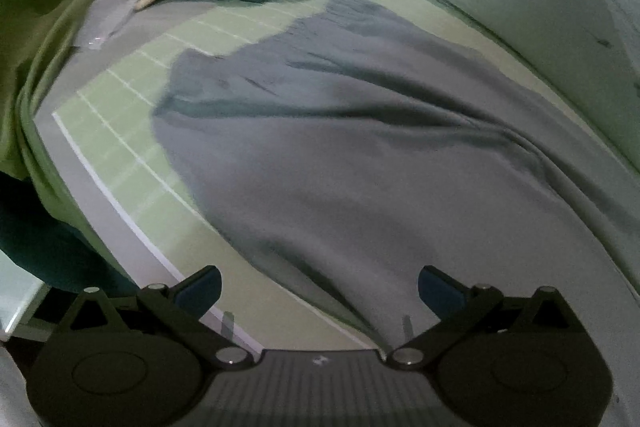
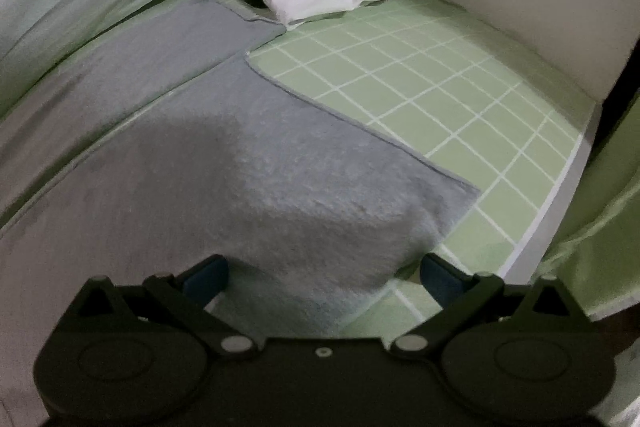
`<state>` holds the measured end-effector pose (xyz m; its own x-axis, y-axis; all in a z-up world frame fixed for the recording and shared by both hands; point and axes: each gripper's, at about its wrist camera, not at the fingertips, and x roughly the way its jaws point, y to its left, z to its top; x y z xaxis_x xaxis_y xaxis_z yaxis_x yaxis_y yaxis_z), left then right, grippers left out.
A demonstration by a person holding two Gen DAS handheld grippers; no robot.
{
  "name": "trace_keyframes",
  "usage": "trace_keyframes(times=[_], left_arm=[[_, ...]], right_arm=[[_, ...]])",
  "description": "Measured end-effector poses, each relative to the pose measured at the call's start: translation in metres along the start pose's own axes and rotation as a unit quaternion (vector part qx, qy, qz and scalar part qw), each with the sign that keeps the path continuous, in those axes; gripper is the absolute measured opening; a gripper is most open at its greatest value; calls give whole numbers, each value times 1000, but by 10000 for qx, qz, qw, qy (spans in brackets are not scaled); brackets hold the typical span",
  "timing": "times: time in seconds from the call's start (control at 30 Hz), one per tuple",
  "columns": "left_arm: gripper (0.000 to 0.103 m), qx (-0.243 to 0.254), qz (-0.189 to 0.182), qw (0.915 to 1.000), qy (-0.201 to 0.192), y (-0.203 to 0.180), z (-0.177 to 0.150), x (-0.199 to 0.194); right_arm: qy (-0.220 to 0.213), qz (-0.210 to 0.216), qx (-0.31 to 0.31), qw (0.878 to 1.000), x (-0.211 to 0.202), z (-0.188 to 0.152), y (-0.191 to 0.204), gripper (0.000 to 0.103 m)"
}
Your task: Fold clothes
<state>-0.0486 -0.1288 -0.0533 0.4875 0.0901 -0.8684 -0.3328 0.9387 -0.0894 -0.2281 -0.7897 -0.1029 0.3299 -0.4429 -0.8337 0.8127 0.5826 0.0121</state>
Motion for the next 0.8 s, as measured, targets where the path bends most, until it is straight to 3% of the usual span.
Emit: trace_keyframes(times=[0.4, 0.5, 0.57, 0.6, 0.67, 0.7, 0.73, 0.8], left_arm=[[101, -87, 556, 9984, -91, 89, 93, 61], [93, 64, 468, 9986, -223, 96, 107, 67], [84, 168, 319, 9991, -232, 97, 113, 69], [80, 218, 236, 9992, -227, 97, 115, 70], [70, 186, 159, 9995, -202, 97, 117, 72], [59, 143, 138, 9996, -187, 96, 117, 73], [46, 100, 116, 9997, -172, 96, 117, 74], [32, 4, 110, 9998, -151, 94, 118, 76]], right_arm=[[432, -631, 1017, 9919, 5, 5, 16, 103], [390, -679, 1134, 9905, 3, 3, 19, 103], [299, -677, 1113, 9910, 0, 0, 22, 96], [250, -662, 1085, 9916, -2, -1, 24, 85], [195, -562, 1002, 9932, -7, 0, 29, 53], [168, -511, 961, 9939, -10, 1, 31, 25], [147, -453, 928, 9945, -12, 1, 34, 6], [186, -292, 992, 9945, -12, 3, 35, 5]])
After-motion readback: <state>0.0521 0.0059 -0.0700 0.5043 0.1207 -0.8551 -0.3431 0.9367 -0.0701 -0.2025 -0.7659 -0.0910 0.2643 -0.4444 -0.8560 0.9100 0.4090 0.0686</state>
